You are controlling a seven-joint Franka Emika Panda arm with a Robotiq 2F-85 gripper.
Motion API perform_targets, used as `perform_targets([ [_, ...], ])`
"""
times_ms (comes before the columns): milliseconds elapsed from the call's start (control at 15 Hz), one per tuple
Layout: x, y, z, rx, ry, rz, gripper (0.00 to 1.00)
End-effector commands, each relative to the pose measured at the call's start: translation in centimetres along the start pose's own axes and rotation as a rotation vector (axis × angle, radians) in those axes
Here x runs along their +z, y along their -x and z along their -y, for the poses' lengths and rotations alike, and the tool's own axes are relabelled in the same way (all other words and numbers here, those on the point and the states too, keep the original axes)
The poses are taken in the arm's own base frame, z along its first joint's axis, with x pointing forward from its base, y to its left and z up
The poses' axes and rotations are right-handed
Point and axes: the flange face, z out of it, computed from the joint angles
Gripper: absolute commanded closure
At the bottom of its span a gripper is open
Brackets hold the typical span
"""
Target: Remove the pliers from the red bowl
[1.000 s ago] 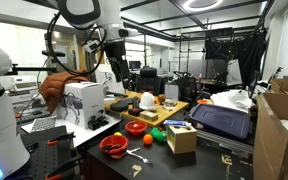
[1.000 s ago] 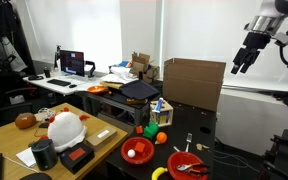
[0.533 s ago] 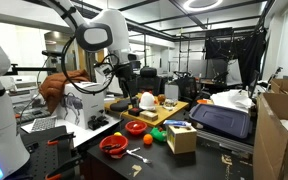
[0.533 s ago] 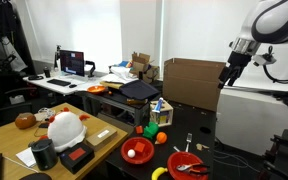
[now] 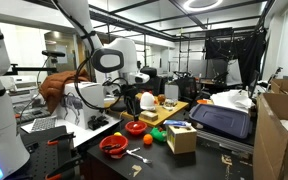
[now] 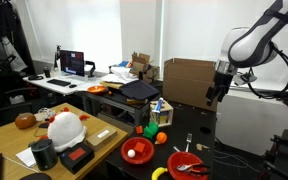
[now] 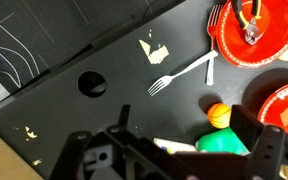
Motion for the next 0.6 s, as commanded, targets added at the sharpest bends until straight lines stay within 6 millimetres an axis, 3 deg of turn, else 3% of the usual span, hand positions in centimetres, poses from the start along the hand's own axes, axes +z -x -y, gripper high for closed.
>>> perform_targets([
  [0,3.3,-0.8,1.2,0.034,-0.002,0.046,0.0],
  [533,9.9,2.5,4.7,-0.028,-0.022,0.225,0.0],
])
